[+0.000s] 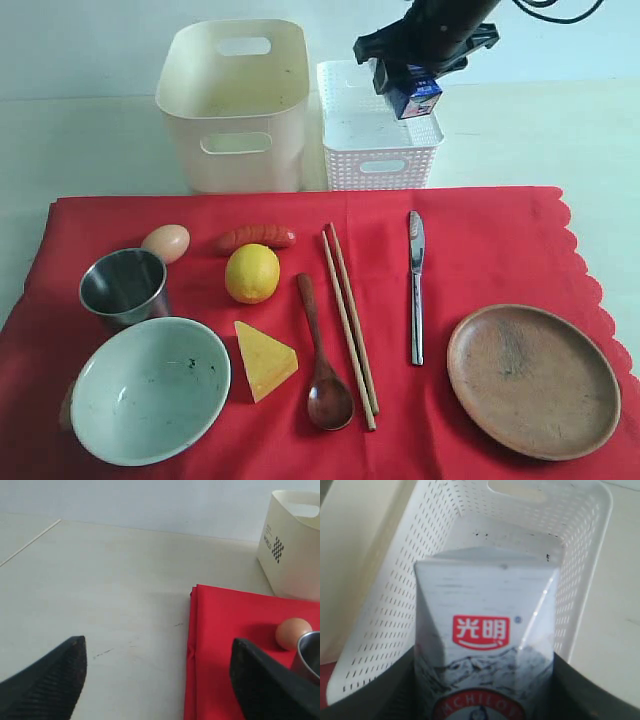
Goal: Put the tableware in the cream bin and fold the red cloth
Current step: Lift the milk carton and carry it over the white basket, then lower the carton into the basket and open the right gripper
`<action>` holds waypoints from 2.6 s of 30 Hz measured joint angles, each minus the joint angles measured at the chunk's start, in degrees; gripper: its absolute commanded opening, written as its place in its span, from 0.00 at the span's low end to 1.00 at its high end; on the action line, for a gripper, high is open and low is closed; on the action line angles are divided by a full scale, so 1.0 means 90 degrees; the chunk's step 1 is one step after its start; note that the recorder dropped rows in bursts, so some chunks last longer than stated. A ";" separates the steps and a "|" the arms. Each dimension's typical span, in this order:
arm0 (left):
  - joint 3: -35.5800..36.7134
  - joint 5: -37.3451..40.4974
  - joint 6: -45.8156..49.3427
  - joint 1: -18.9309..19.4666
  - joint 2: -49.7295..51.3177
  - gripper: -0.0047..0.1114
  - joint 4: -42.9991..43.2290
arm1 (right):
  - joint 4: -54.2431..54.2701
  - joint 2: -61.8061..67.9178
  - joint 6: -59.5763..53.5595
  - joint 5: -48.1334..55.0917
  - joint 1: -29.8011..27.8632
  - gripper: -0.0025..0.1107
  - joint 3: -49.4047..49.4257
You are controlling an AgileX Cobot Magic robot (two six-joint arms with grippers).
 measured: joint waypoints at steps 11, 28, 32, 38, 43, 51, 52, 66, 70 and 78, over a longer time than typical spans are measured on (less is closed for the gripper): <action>0.0000 0.0000 0.0000 0.0000 0.0000 0.69 0.0000 | 0.0121 0.0903 0.0000 0.0000 0.0073 0.02 -0.0781; 0.0000 0.0000 0.0000 0.0000 0.0000 0.69 0.0000 | -0.0163 0.1532 0.0000 -0.0082 0.0263 0.08 -0.0825; 0.0000 0.0000 0.0000 0.0000 0.0000 0.69 0.0000 | -0.0173 0.1573 0.0000 -0.0159 0.0263 0.21 -0.0825; 0.0000 0.0000 0.0000 0.0000 0.0000 0.69 0.0000 | -0.0217 0.1627 -0.0020 -0.0199 0.0263 0.45 -0.0825; 0.0000 0.0000 0.0000 0.0000 0.0000 0.69 0.0000 | -0.0217 0.1640 -0.0003 -0.0199 0.0263 0.58 -0.0958; 0.0000 0.0000 0.0000 0.0000 0.0000 0.69 0.0000 | -0.0219 0.1651 0.0012 0.0144 0.0263 0.62 -0.1596; 0.0000 0.0000 0.0000 0.0000 0.0000 0.69 0.0000 | -0.0219 0.1651 0.0012 0.0230 0.0263 0.62 -0.1665; 0.0000 0.0000 -0.0012 0.0000 0.0000 0.69 0.0000 | -0.0162 0.1373 0.0792 0.2005 0.0263 0.62 -0.2638; 0.0000 0.0000 -0.0012 0.0000 0.0000 0.69 0.0000 | 0.0182 0.1206 0.0970 0.2228 0.0263 0.62 -0.2681; 0.0000 0.0000 -0.0012 0.0000 0.0000 0.69 0.0000 | 0.1041 0.0970 0.0996 0.2297 0.0277 0.62 -0.2695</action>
